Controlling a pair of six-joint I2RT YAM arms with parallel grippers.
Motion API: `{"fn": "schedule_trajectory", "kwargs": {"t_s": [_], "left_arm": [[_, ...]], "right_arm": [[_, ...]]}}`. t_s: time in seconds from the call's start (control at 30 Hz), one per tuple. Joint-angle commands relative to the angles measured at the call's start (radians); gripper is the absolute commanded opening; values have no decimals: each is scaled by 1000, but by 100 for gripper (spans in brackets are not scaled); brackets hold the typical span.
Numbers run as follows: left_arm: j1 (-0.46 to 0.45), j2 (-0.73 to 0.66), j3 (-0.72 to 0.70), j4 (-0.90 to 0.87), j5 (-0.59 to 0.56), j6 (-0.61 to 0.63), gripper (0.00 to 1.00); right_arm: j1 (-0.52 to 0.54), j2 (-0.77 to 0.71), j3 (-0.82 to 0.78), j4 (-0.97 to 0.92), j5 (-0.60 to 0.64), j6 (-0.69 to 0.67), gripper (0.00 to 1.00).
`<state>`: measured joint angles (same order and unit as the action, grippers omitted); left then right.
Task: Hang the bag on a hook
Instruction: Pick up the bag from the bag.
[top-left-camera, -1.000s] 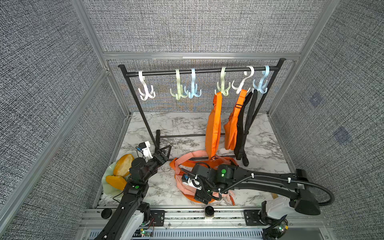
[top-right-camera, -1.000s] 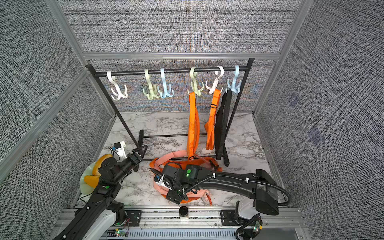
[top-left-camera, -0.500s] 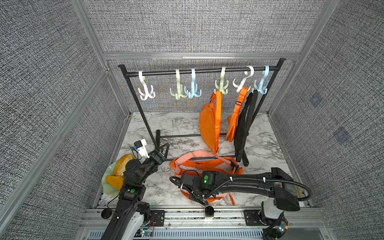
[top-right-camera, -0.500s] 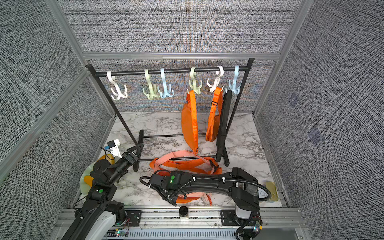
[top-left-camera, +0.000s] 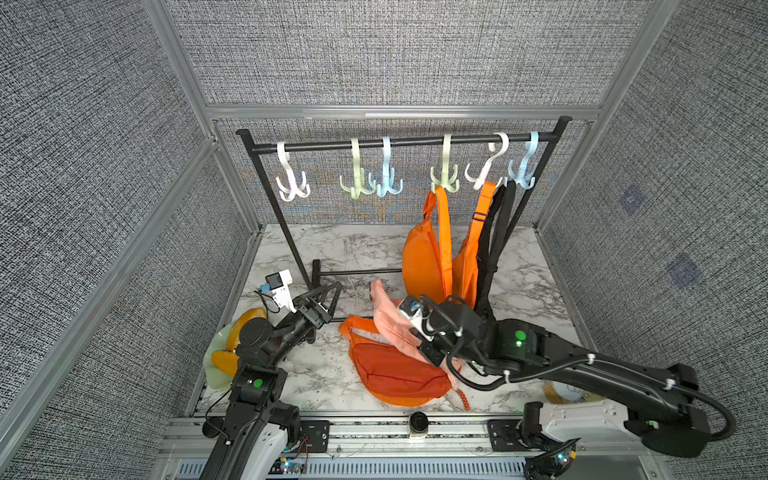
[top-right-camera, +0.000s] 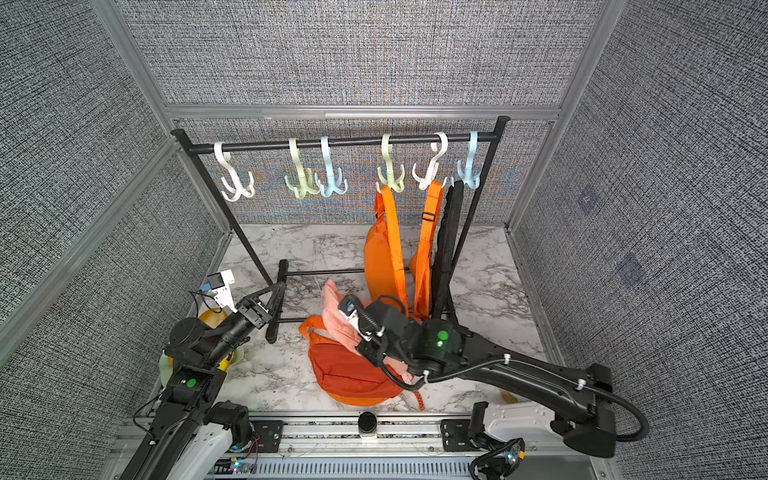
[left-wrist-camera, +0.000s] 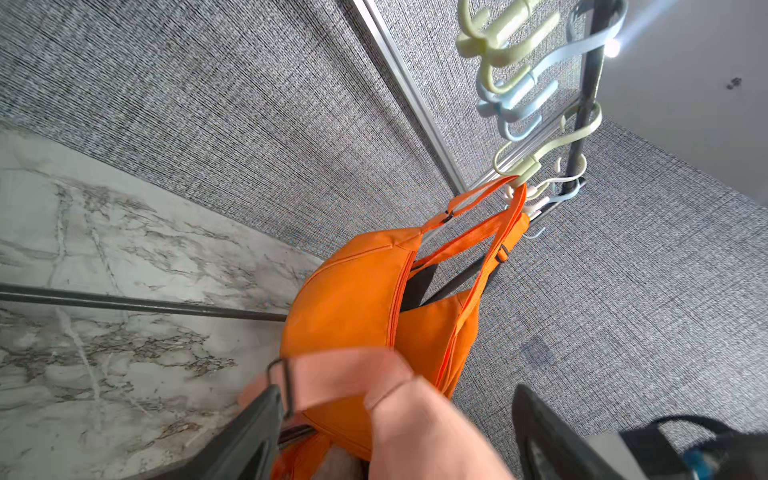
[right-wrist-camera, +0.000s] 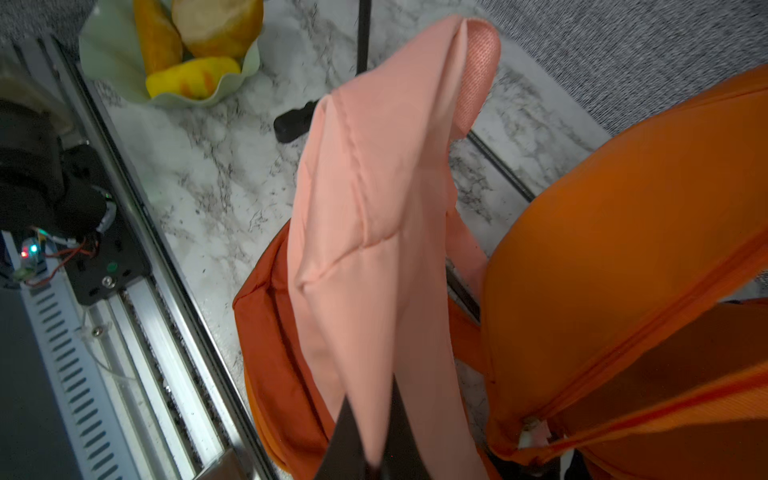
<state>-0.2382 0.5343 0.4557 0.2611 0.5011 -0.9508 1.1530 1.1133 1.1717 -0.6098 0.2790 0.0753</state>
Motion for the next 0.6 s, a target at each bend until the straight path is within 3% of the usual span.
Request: {"fn": "schedule_trajectory", "kwargs": {"t_s": [0.0,0.13,0.3,0.57], "left_arm": [[-35,-2,0,50,33,1,86],[-153,42,16,71,-12,45,86],[-362,167,72,116,-93,148,86],[-527,363,182,153,-128,268,86]], "right_arm": [[-61,-107,-44,200,-32,36,0],[-146,-196,-71,288,-67,63,0],[-168,-202,-46,314,-68,69,0],[-168,-165,-30,370,-121,86,0]]}}
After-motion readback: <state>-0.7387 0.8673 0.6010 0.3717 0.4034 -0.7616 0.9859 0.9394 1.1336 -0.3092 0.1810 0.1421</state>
